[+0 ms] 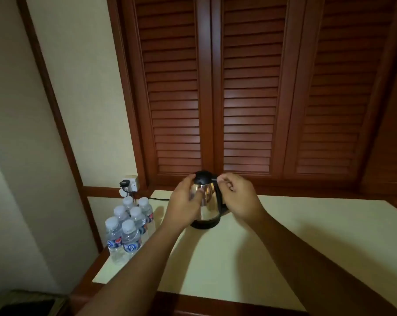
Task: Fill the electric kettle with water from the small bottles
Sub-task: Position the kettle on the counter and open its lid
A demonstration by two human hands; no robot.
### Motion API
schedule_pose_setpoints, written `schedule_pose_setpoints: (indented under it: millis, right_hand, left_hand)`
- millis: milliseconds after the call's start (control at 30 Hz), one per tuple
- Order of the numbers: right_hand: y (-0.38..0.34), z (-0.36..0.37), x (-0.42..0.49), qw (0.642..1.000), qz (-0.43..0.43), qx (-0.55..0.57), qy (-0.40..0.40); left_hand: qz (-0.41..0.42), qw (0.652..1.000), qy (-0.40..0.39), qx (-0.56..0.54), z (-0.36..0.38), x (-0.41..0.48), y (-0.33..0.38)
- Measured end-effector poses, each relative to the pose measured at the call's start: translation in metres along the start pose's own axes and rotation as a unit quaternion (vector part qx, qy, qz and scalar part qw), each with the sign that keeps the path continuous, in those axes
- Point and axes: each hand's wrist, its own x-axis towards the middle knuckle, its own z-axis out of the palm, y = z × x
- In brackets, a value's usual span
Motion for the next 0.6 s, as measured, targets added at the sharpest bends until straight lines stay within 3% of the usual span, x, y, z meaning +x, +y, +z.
schedule_pose_setpoints:
  millis: [100,233,333,433,600]
  right_hand:
    - [0.023,0.020,0.020,0.997,0.044,-0.027,0.054]
    - [0.065,0.046,0.049,0.986,0.137,-0.080,0.059]
    - [0.086,0.060,0.061,0.984,0.157,-0.025,0.086]
    - [0.088,0.067,0.061,0.977,0.195,0.038,0.077]
    - [0.098,0.076,0.065,0.970,0.212,0.072,0.094]
  left_hand:
    - [-0.022,1.000,-0.012,-0.010,0.007,0.010,-0.025]
    - [-0.125,0.989,-0.040,-0.062,0.026,0.029,-0.063]
    - [-0.157,0.978,-0.060,-0.125,0.039,0.043,-0.080]
    - [-0.148,0.970,-0.074,-0.177,0.058,0.058,-0.099]
    - [-0.116,0.977,-0.064,-0.169,0.076,0.060,-0.123]
